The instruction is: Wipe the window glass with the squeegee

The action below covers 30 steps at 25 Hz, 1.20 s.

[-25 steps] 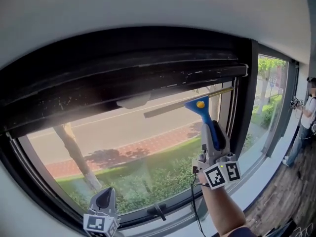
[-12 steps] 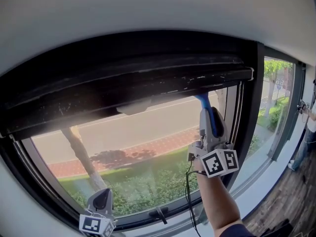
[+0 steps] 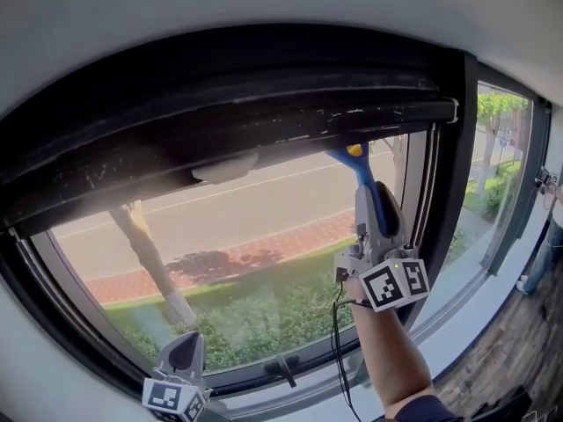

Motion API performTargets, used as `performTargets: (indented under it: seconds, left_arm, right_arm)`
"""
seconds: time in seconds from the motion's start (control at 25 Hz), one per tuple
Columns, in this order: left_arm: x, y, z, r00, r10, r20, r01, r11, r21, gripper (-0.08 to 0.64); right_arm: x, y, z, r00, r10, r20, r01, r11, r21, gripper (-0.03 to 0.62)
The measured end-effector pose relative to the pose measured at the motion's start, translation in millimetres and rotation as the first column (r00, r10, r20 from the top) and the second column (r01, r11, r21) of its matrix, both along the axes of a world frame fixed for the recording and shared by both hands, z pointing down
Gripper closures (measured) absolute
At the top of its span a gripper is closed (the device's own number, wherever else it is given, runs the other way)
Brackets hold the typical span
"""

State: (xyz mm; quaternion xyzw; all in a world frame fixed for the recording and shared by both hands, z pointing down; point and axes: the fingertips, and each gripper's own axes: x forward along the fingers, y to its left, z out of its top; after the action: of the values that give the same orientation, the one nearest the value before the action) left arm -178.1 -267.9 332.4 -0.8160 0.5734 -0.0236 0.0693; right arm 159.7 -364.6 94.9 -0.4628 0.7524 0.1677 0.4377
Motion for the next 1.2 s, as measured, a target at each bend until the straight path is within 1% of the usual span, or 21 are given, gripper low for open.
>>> performTargets:
  seconds: [0.36,0.64,0.88,1.2]
  left_arm:
    - [1.6,-1.2,0.1,1.0,0.004,-0.01,-0.004,1.0,-0.009,0.557]
    - [-5.9,-4.9,8.6,1.0,0.01,0.022,-0.01,1.0,-0.005,0.557]
    - [0.1,-5.1,16.9,0.999,0.032,0.014,-0.032,0.999,-0.026,0.557]
    - [8.5,-5.0,19.0,0.999,0.053,0.004,-0.053,0.998,-0.029,0.557]
  right_arm:
    - [-0.8,0.7,15.1,1.0,0.003,0.015,-0.003,1.0,-0.021,0.442]
    - [-2.4,1.3,30.7,1.0,0.015,0.027,-0.014,0.999,-0.038,0.442]
    - [-0.7,3.8,43.4,1.0,0.026,0.018,-0.024,0.998,-0.065,0.442]
    - [-0.1,4.4,61.8,1.0,0.023,0.006,-0.022,0.995,-0.102,0.442]
